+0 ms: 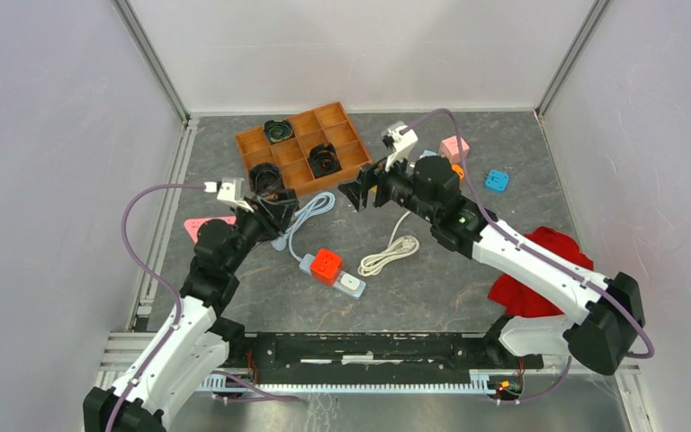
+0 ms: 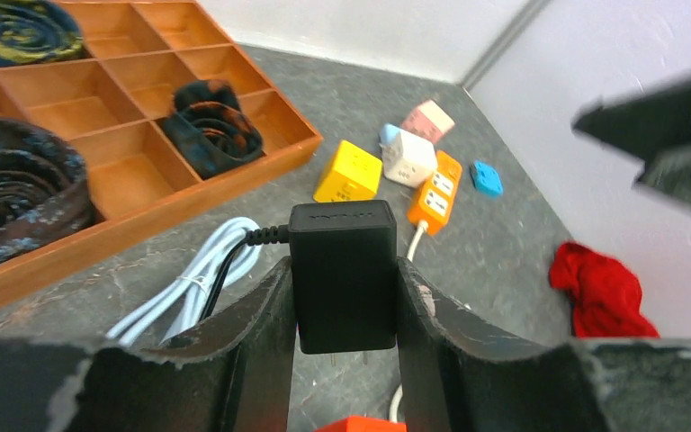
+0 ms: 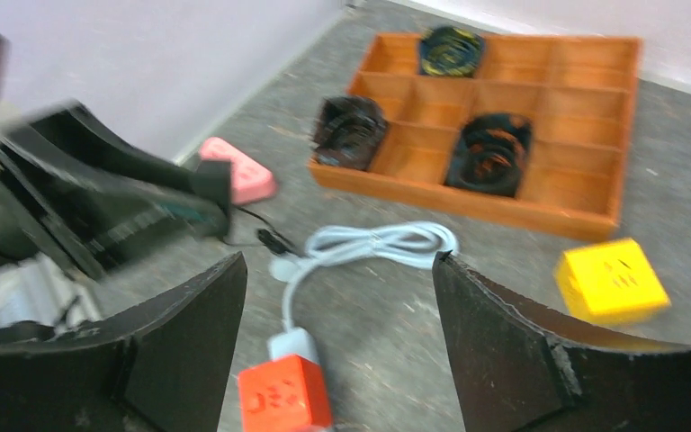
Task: Insert the plug
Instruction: Insert the plug into the socket.
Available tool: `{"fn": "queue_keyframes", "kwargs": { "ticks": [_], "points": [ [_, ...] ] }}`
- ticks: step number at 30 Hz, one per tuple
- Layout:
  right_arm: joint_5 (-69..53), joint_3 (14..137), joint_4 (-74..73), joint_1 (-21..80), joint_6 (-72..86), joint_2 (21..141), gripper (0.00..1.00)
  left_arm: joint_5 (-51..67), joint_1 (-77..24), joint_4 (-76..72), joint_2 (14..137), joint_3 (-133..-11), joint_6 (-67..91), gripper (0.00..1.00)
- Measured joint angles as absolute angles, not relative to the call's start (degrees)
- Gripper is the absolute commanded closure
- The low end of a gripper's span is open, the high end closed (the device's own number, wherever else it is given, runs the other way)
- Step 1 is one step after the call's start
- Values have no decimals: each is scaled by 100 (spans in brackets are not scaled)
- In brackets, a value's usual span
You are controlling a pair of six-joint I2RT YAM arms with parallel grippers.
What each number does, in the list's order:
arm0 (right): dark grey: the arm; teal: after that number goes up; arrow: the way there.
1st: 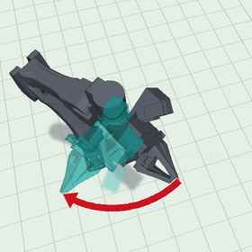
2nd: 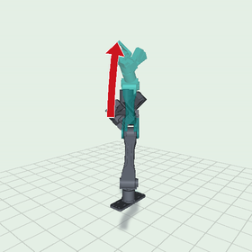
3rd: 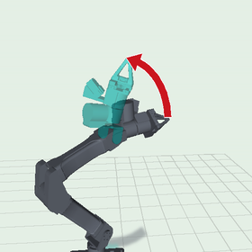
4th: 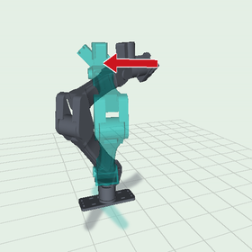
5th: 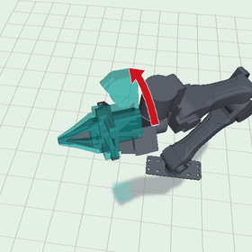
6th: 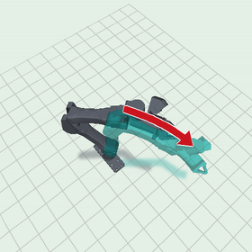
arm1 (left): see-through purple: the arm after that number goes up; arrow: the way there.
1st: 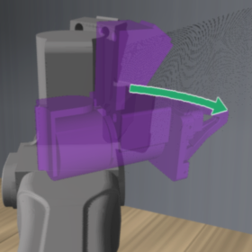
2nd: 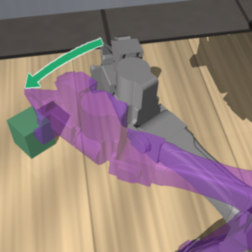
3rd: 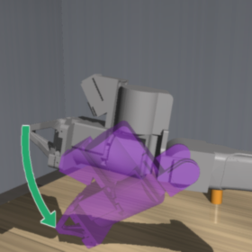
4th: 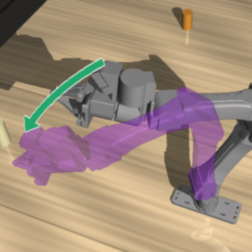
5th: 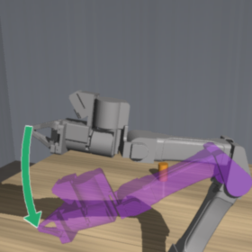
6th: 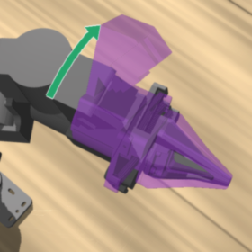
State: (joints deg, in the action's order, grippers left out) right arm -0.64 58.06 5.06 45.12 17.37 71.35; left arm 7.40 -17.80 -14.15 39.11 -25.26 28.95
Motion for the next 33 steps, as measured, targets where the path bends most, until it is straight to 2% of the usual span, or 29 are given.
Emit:
{"fn": "queue_keyframes", "kwargs": {
  "ticks": [5, 13, 19, 29, 33],
  "points": [
    [-858, 6493, 596, 4508, 2080, 7658, 31, 941, -2123, -1546, 3627, -2206, 2357, 98],
    [-1820, 7196, 410, 4497, 2602, 8608, 28, 1269, -2324, -1691, 3583, -2206, 1664, 98],
    [-2383, 7693, 62, 4497, 2808, 9096, 32, 1621, -2434, -1704, 3583, -2206, 1173, 98],
    [-2775, 7865, -353, 4550, 2858, 9470, 37, 1708, -2453, -1608, 3741, -2206, 886, 98],
    [-2877, 7889, -543, 4578, 2834, 9655, 35, 1708, -2464, -1581, 3758, -2206, 864, 98]
  ]
}}
